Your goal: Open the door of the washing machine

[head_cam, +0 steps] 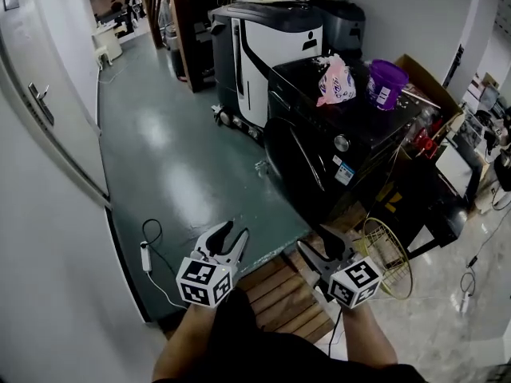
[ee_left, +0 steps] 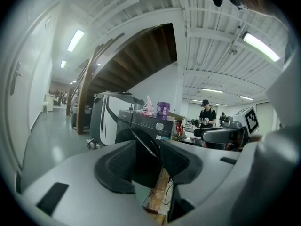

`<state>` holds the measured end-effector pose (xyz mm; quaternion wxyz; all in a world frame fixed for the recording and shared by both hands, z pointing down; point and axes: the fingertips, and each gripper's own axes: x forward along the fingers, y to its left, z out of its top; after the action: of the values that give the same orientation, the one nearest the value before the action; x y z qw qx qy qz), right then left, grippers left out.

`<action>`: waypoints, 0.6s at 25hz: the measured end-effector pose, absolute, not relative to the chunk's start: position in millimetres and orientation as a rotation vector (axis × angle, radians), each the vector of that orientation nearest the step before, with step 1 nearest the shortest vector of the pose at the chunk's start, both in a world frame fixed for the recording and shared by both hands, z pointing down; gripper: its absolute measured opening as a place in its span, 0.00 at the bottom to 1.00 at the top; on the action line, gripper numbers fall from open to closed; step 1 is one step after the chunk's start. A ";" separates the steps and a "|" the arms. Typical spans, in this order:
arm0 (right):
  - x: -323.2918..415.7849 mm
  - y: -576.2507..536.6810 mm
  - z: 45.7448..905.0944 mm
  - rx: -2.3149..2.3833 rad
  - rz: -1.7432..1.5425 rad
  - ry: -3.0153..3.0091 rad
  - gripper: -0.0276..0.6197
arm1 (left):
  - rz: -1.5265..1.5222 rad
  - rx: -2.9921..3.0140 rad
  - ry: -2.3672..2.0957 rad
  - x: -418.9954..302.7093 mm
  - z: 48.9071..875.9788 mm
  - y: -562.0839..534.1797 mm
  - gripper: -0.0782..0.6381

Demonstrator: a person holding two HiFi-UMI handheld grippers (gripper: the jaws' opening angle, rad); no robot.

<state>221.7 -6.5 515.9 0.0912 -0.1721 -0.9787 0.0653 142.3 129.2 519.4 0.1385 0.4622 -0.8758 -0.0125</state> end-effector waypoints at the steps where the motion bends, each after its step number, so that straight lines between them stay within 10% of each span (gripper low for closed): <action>1: 208.6 -0.9 517.2 -0.518 0.197 -2.892 0.42 | -0.042 1.334 -2.527 130.5 520.3 133.4 0.33; 15: 77.0 71.5 481.9 -0.561 0.062 -2.743 0.45 | -0.190 1.322 -2.485 2.7 488.1 193.5 0.39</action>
<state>77.0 71.5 481.9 0.1695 -0.1975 -0.9653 0.0218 2.7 193.5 488.1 0.1597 0.4627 -0.8695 -0.0665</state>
